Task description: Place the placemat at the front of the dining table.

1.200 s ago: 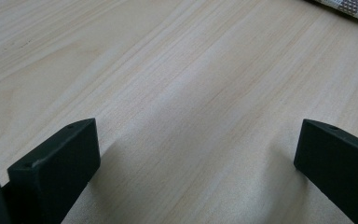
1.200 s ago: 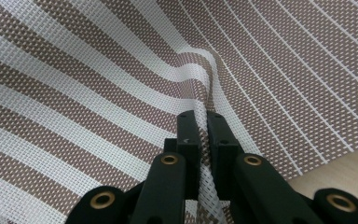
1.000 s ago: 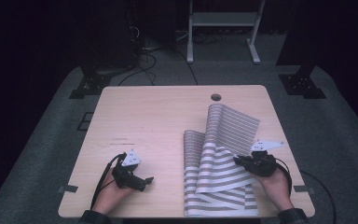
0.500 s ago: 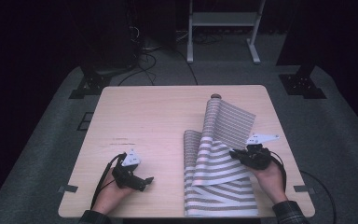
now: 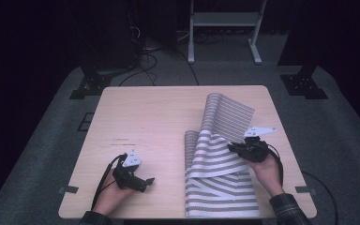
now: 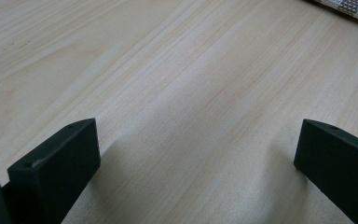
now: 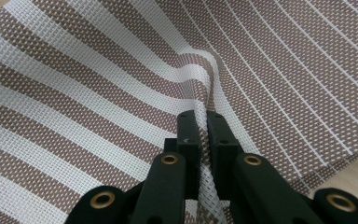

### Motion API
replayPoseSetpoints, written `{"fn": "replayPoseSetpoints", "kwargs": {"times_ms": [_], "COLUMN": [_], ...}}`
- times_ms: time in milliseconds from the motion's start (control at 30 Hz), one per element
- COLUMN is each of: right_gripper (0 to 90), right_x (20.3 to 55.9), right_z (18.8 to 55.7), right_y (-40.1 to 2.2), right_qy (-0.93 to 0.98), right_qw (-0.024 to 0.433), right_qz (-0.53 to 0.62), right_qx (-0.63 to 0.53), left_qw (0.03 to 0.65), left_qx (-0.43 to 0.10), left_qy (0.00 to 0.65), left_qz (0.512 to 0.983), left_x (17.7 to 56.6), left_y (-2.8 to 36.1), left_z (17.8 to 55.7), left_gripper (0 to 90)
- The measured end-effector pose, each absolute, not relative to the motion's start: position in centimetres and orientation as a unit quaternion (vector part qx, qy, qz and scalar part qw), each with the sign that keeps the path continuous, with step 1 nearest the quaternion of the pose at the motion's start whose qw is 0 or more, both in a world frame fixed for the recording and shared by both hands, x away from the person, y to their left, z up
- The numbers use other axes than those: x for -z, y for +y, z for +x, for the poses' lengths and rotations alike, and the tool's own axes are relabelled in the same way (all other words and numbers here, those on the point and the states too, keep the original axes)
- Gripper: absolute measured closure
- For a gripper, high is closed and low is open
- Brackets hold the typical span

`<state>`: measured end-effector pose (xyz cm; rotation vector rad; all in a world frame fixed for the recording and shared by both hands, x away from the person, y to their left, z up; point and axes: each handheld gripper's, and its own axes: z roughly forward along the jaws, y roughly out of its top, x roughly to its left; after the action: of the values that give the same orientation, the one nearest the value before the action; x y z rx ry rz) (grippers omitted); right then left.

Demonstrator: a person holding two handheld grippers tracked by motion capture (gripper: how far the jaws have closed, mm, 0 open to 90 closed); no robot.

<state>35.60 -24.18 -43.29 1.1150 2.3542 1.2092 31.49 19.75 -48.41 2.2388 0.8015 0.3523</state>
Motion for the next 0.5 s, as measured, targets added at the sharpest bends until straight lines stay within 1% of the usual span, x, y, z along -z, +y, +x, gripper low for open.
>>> {"fn": "replayPoseSetpoints", "kwargs": {"times_ms": [500], "right_gripper": [85.3], "right_x": [43.5], "right_z": [40.1], "right_y": [-22.9], "right_qy": [0.809], "right_qw": [0.140], "right_qz": [0.400], "right_qx": [-0.408], "left_qw": [0.360], "left_qx": [-0.137], "left_qy": [0.311], "left_qz": [0.869], "left_x": [48.4], "left_y": [19.8], "left_z": [31.5], "left_gripper": [0.0]}}
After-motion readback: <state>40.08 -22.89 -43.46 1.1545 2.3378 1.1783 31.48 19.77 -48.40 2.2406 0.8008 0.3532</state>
